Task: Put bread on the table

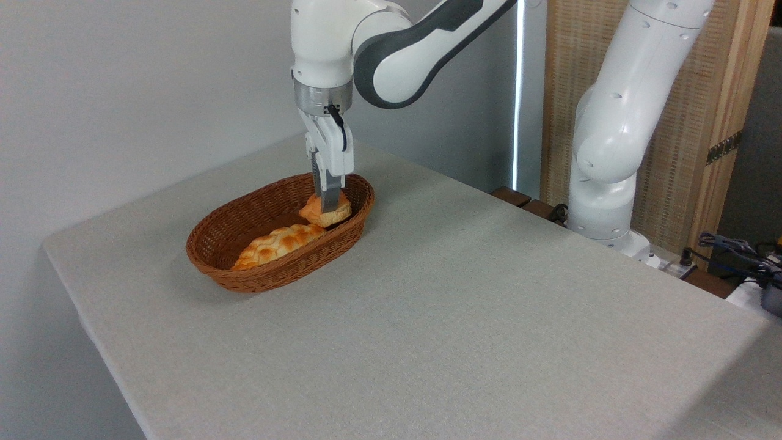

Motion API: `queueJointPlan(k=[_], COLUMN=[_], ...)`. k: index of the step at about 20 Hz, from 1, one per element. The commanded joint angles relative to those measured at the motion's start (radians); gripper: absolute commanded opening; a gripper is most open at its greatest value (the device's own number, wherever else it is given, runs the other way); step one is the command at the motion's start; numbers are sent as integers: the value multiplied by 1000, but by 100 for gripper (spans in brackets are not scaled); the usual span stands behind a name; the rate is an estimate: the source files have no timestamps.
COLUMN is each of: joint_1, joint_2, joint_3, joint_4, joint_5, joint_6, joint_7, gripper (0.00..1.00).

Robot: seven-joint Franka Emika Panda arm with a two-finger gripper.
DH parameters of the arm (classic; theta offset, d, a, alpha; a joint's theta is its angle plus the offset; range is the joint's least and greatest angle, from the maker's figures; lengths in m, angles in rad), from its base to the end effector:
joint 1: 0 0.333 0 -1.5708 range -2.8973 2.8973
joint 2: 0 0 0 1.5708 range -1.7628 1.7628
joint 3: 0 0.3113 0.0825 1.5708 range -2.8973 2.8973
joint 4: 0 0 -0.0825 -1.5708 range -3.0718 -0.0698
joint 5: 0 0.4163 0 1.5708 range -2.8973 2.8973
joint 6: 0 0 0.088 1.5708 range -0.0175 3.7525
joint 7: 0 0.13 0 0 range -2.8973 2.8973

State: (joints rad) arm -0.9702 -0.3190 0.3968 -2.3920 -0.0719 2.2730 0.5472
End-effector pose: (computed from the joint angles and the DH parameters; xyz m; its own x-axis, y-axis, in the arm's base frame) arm 0.4176 -0.2737 0.4048 0.4598 -0.8556 0.2380 -0.8866 -0.4573 0.0688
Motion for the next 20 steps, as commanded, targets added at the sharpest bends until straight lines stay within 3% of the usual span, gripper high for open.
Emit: queueJointPlan(k=[1,6,12,15,17,20], joint_1=[-7,-7,-5,-2,-7,-5], joint_2=[-12,-9,-11,-9,-11,-11], joint_3=[14,14,16,34,83,91], joint_4=[7,13,31,141,187,224], joint_5=[-12,-12,-12,-2,-2,-6], joint_6=[11,11,0,-218,-251,-262], joint_7=[2,5,2,8,10,7], gripper=[20,11,10,10,10,10])
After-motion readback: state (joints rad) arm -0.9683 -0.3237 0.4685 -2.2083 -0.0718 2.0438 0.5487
